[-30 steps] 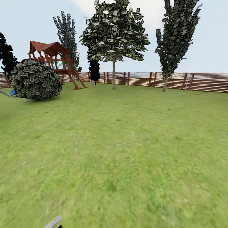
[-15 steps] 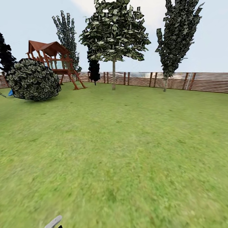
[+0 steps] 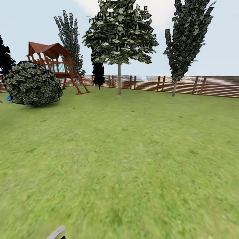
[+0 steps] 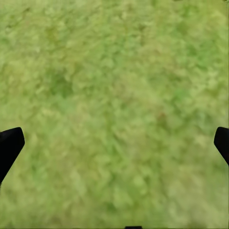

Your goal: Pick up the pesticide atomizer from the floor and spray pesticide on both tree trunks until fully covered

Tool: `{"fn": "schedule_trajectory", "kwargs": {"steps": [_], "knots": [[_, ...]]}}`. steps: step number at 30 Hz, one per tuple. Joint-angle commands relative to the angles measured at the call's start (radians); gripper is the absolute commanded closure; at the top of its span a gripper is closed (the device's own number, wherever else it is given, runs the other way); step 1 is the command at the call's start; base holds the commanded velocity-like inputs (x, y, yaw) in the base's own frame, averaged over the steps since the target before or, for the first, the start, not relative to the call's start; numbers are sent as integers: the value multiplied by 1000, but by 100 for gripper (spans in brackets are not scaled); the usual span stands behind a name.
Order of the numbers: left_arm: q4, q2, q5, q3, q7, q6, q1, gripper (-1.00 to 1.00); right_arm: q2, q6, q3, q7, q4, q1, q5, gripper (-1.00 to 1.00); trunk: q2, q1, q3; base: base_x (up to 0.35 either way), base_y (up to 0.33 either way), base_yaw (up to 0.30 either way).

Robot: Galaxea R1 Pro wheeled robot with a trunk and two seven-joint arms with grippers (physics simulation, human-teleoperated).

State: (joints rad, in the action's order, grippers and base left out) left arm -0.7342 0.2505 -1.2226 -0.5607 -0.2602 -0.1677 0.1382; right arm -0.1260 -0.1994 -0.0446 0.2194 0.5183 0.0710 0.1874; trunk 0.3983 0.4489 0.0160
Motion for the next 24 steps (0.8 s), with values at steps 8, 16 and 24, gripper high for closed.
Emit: {"fn": "schedule_trajectory", "kwargs": {"steps": [8,16,24], "knots": [[-1,1,-9,-8,-5,-9,1,100,0,-2,-3,9,-1,0,10,-100,2,1,2,335,0,0],[-1,-4,-11,-8,-6,-9,1,100,1,-2,-4,9,-1,0,10,-100,2,1,2,335,0,0],[-1,-5,-12,-8,-6,-9,1,100,1,-2,-4,9,-1,1,10,-100,2,1,2,335,0,0]]}}
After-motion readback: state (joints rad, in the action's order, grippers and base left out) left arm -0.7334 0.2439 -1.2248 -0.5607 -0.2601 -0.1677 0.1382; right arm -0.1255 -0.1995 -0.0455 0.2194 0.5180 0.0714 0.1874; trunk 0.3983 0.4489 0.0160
